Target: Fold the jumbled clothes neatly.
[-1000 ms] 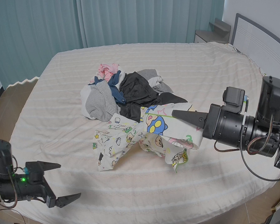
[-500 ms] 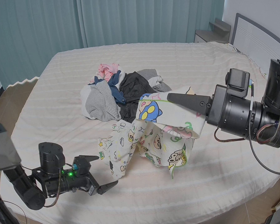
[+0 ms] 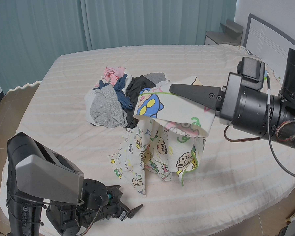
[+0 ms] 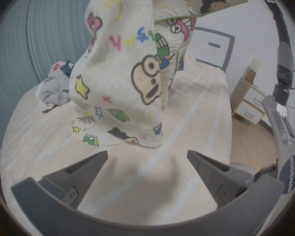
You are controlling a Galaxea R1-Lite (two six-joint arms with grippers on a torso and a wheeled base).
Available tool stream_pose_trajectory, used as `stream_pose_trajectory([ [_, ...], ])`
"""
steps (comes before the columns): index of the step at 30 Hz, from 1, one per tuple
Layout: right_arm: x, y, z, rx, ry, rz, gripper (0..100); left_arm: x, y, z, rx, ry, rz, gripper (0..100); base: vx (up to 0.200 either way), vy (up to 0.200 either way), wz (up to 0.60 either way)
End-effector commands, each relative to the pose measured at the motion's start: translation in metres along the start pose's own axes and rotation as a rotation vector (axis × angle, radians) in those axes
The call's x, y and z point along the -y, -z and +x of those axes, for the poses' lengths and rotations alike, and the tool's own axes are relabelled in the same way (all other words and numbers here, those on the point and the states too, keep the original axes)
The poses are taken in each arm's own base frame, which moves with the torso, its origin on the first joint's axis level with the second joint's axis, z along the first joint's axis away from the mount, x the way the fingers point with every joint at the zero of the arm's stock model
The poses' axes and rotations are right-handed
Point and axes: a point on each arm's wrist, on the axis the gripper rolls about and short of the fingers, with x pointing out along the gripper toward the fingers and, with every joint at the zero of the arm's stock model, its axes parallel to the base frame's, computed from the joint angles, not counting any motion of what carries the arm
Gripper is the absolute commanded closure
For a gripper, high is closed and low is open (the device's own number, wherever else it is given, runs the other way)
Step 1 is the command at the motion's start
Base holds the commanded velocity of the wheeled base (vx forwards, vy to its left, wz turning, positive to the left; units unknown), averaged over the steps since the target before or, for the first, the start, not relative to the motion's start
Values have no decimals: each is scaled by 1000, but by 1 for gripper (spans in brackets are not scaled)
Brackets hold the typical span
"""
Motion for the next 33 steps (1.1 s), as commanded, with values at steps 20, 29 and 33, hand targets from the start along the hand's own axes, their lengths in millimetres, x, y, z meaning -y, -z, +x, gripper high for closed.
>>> stream_pose_trajectory([
  [20,-1,-3,3,10,-7,-2,100,50,-35,53,220,-229,-280,0,0,0,0],
  [29,-2,-4,1,15,-9,-3,100,51,-39,79,281,-336,-344,0,0,0,0],
  [33,-1,-6,0,20,-5,-4,100,51,-35,84,276,-369,-346,0,0,0,0],
])
